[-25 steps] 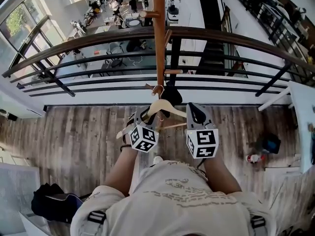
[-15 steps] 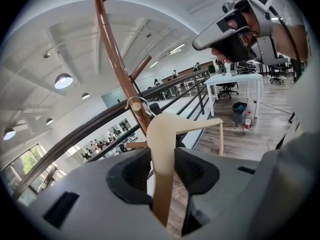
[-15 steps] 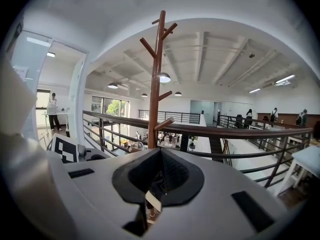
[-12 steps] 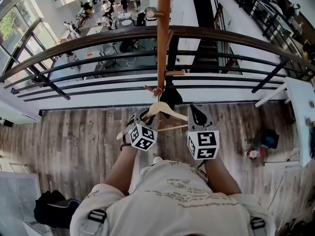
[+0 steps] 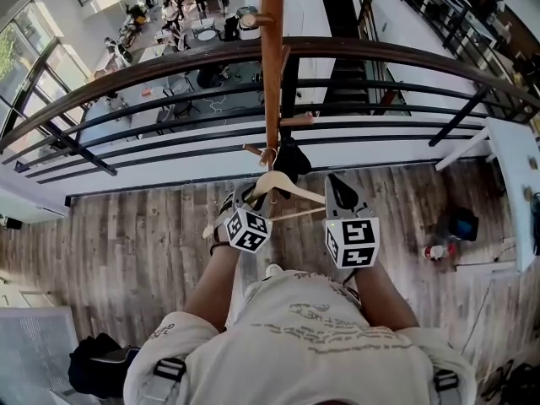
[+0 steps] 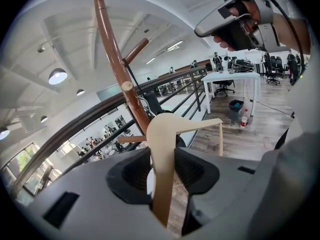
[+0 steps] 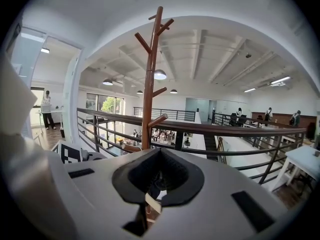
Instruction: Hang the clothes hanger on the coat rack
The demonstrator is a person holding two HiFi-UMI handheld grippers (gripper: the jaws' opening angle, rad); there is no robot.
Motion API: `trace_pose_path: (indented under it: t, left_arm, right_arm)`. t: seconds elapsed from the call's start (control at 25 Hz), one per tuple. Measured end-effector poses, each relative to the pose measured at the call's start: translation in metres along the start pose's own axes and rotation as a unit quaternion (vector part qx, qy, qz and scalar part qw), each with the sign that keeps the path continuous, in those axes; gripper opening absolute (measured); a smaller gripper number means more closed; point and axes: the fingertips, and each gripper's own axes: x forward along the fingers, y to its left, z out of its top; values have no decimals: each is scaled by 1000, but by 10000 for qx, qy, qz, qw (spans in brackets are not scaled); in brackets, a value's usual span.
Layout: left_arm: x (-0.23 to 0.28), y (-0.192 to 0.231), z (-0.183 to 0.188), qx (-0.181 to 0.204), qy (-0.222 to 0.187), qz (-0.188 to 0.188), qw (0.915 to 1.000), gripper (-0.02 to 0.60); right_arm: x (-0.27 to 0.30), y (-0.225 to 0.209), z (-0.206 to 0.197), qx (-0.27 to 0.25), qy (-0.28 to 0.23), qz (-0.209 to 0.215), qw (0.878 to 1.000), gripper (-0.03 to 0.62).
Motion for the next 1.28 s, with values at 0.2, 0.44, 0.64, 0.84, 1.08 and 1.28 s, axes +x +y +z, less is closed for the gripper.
trace_pose_path:
  t: [0.2, 0.44, 0.64, 0.84, 1.08, 1.28]
  left_arm:
    - [8, 10, -6, 107, 96, 44, 9999, 150]
    - [23, 16, -15, 357, 289, 99, 9989, 150]
    - [30, 26, -15, 230, 281, 135, 9992, 143]
    - [33, 35, -16, 118, 273, 143, 9995, 138]
    - [36, 36, -14, 130, 282, 223, 9993, 138]
    - [36, 39, -14, 101, 254, 376, 9989, 140]
  right_arm:
    - [-5, -3, -4, 21, 61, -104, 9999, 2]
    - [-7, -4, -16, -10, 155, -126, 9998, 2]
    - [-9, -11, -17, -29, 215, -177, 9996, 2]
    - [-7, -10, -13, -66, 248, -180, 9995, 2]
    - [-6, -9, -15, -69, 280, -144, 9995, 2]
    - [-8, -7, -17, -62, 288, -156, 9994, 2]
